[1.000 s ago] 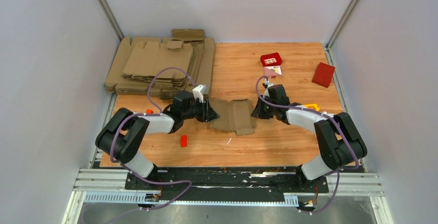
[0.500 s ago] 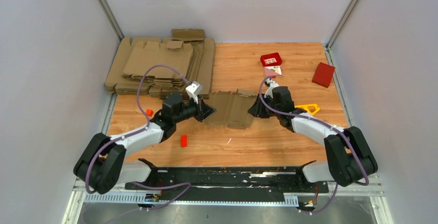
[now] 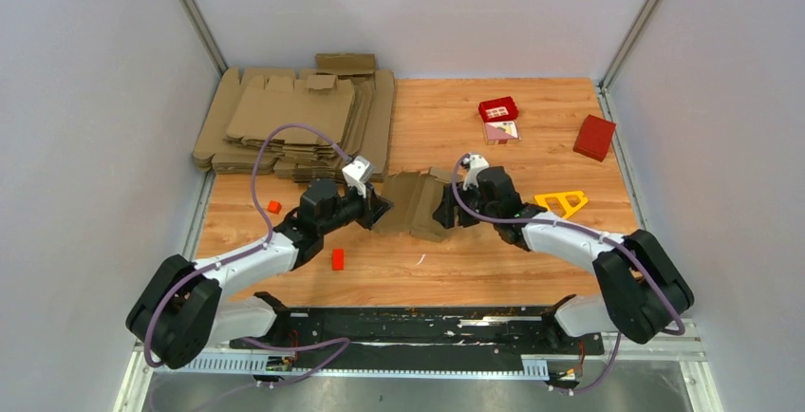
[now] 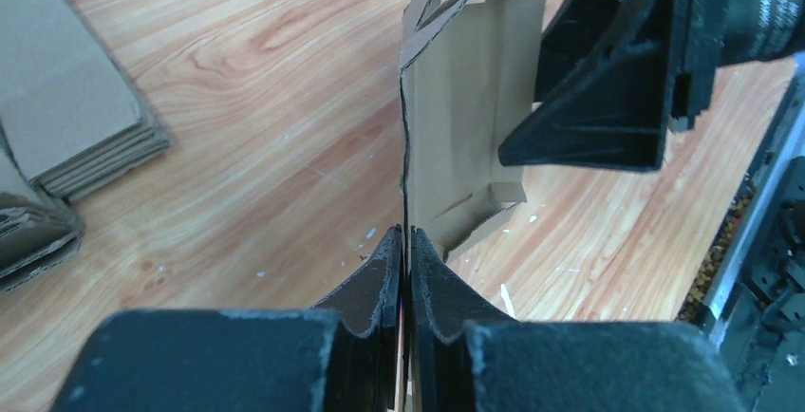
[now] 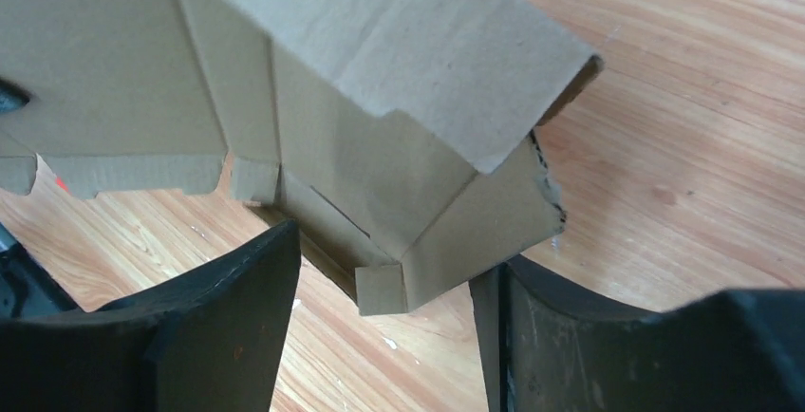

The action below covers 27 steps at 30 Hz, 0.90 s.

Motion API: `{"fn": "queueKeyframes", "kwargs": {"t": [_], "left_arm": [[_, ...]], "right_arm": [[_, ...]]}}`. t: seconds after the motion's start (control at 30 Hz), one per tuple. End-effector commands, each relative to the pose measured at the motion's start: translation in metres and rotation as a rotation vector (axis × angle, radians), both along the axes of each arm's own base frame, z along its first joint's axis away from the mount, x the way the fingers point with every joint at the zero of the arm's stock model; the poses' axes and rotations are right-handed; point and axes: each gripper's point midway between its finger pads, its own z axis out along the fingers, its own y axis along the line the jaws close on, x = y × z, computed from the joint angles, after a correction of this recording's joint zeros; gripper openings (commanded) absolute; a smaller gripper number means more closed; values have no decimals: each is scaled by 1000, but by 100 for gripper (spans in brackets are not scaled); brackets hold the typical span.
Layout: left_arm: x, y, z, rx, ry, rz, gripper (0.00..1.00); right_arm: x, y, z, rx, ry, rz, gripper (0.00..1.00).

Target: Fold the paper box

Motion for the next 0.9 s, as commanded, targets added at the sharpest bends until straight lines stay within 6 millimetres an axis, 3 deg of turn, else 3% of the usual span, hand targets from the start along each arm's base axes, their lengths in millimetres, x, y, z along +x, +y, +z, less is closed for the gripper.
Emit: {"fn": "queueKeyframes", "kwargs": {"t": [0.0, 0.1, 0.43, 0.77, 0.87], "left_arm": [[11, 7, 0, 25, -29, 57, 10], [13, 9, -2, 33, -25, 76, 10], [11, 7, 2, 12, -31, 63, 10], [8, 10, 3, -6, -42, 74, 10], [6, 8, 3, -25, -40, 66, 9]], "right_arm": [[9, 5, 1, -121, -84, -22, 68], [7, 2, -8, -178, -71, -51, 73], [-10, 10, -29, -356, -67, -30, 74], [-20, 31, -14, -328, -142, 43, 74], [-20, 37, -10, -301, -152, 63, 66]]}}
